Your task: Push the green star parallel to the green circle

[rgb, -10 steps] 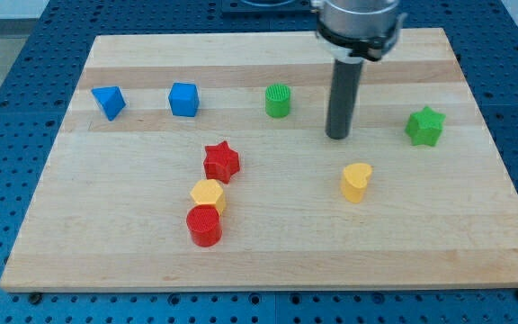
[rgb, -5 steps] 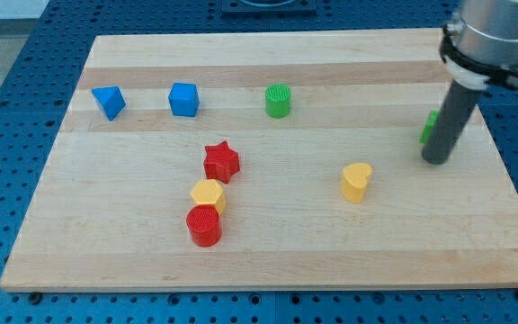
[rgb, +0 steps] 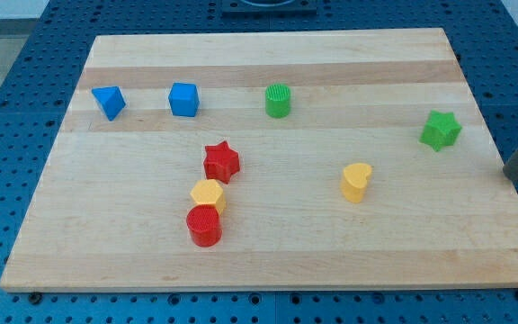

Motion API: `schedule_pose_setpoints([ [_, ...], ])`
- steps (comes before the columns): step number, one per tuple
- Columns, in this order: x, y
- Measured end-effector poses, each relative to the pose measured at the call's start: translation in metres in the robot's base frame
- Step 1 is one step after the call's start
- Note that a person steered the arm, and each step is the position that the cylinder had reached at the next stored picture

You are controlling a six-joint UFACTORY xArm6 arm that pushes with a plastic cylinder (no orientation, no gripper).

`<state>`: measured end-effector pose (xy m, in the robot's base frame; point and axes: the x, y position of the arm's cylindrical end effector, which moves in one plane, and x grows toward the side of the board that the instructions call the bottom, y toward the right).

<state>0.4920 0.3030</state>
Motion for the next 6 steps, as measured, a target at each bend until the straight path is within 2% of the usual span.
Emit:
schedule_pose_setpoints([
  [3,-0.006,-0.055],
  [6,-0.093,-0.067],
])
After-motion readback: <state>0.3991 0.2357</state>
